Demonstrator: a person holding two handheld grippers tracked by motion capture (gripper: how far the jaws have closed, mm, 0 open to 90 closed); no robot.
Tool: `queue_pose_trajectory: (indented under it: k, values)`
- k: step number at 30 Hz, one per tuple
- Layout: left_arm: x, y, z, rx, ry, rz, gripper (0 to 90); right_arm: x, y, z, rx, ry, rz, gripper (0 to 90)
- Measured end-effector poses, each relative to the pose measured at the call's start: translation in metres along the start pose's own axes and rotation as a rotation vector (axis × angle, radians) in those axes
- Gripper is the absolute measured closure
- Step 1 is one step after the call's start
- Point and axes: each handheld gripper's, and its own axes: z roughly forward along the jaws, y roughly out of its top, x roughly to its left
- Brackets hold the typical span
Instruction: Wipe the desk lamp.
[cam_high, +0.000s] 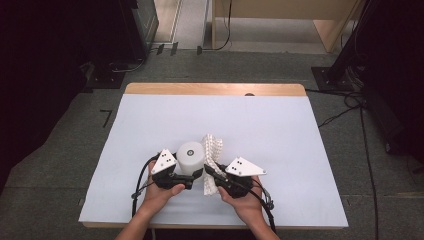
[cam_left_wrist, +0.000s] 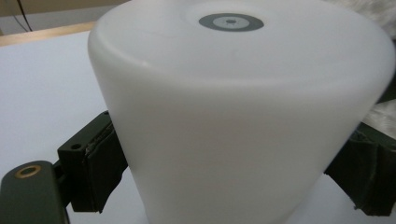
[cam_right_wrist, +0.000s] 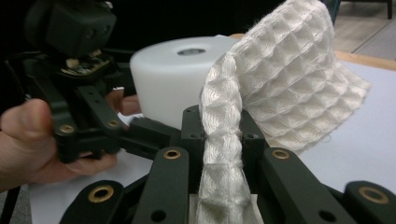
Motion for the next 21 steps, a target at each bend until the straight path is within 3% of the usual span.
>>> queue_pose_trajectory:
  k: [4,9,16,19,21]
  values:
    - [0.002,0.001,-0.002,-0.015,-0.01,-0.006,8.8,-0.005,-0.003,0.003,0.017,0.004,0.019,78.2]
    - [0.007,0.002,-0.006,-0.049,-0.011,-0.043,8.8,-0.009,-0.012,0.009,0.053,0.015,0.054,78.1]
    - [0.013,0.002,-0.006,-0.083,0.079,-0.059,8.7,-0.008,-0.023,0.021,0.119,0.039,0.067,78.0]
    - [0.014,0.0,-0.004,-0.076,0.119,-0.029,8.6,-0.011,-0.023,0.019,0.111,0.028,0.069,78.1]
    - [0.013,-0.002,-0.001,-0.051,0.155,0.016,8.6,-0.015,-0.022,0.016,0.1,0.013,0.078,78.0]
